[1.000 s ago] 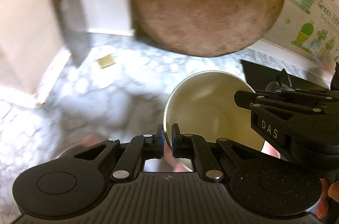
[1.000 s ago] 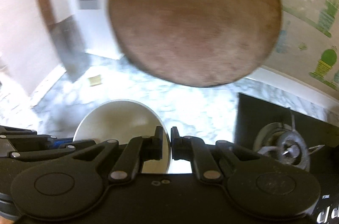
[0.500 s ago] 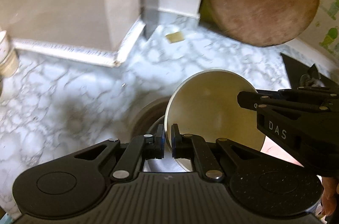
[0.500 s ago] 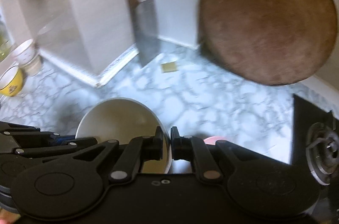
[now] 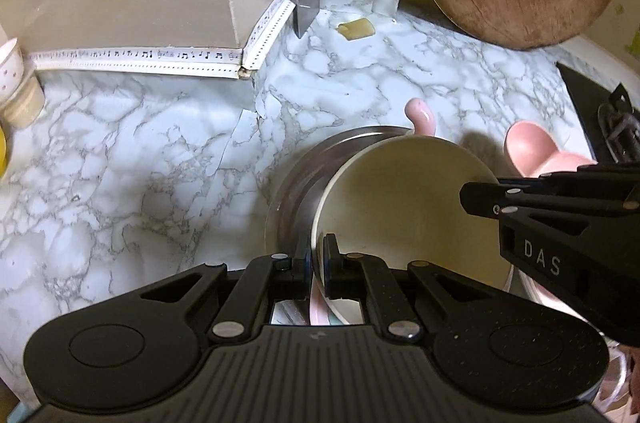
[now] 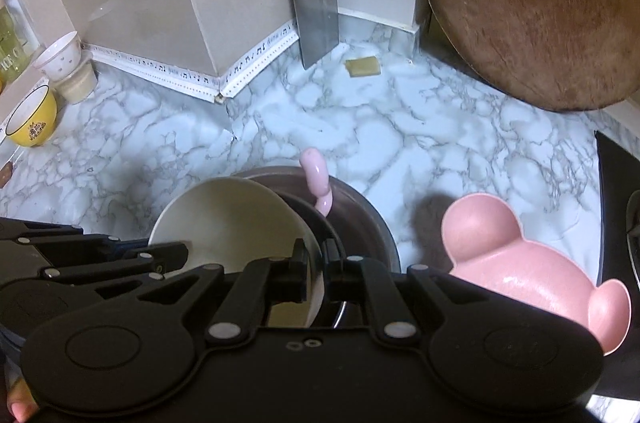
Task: Organize plates and bowls
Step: 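Lower the cream bowl into the pink pot inside the steel bowl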
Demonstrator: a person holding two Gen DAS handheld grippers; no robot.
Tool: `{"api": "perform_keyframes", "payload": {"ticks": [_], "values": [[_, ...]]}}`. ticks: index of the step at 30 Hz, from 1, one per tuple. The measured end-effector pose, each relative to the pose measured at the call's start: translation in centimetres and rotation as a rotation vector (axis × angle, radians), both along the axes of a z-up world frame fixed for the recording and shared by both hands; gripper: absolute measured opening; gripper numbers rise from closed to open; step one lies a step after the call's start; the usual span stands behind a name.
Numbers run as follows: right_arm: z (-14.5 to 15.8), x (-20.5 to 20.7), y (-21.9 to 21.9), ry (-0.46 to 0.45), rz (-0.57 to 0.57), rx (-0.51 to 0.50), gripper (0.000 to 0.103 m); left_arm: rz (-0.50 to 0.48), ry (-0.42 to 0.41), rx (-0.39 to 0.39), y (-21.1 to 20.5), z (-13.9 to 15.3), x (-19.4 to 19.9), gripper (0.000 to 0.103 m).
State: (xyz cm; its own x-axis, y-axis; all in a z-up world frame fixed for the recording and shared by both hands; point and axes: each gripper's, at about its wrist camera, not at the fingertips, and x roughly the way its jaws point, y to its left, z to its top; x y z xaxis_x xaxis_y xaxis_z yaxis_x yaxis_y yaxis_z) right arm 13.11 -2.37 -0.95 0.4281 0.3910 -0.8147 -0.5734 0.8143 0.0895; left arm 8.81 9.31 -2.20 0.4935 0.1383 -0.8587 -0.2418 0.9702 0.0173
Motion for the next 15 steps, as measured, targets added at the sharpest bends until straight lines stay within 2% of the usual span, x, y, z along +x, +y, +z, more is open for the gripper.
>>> {"api": "perform_keyframes", "payload": {"ticks": [10,15], "values": [[-0.81,0.34,-0.29,0.010,-0.013,0.011,0.009,-0.036,0.012,0.050,-0.46,-0.48,0.60,0.006],[-0.82,0.40,-0.30,0.004,-0.004,0.015,0.009,-0.042,0.013,0.048,-0.31,-0.81,0.70,0.006]]}}
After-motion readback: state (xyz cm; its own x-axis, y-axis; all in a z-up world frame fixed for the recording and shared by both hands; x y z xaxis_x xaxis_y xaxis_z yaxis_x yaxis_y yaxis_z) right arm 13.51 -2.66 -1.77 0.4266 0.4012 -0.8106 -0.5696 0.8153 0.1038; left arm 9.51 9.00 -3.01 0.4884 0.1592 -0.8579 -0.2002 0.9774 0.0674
